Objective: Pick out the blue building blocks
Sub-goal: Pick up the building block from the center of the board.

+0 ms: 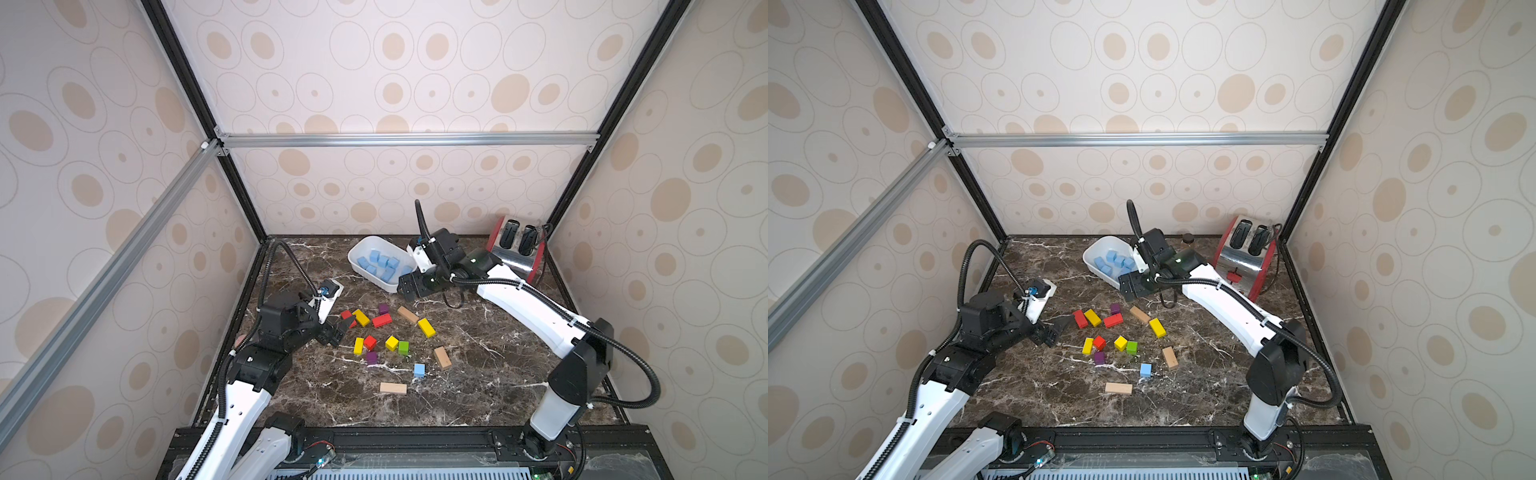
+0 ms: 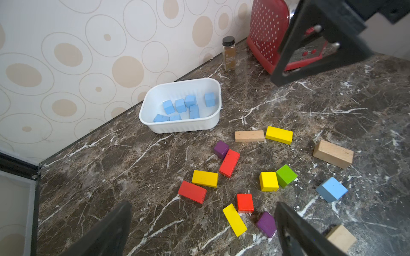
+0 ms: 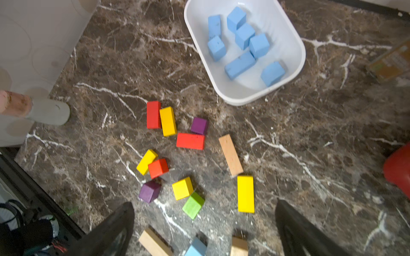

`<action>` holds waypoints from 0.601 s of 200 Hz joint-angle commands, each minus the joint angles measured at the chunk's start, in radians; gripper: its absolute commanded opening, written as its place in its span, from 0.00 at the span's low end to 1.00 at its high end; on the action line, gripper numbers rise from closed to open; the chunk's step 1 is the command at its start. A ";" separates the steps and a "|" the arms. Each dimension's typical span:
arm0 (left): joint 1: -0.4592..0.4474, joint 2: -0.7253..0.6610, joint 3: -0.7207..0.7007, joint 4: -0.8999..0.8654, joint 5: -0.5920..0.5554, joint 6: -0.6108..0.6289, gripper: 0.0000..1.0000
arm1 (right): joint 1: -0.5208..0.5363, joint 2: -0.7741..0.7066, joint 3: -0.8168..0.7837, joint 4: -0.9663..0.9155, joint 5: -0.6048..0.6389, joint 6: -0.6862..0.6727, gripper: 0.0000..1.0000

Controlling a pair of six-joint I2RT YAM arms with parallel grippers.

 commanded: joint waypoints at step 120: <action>-0.103 -0.111 -0.146 -0.041 0.074 -0.033 0.99 | 0.217 -0.266 -0.474 -0.152 0.151 0.365 0.97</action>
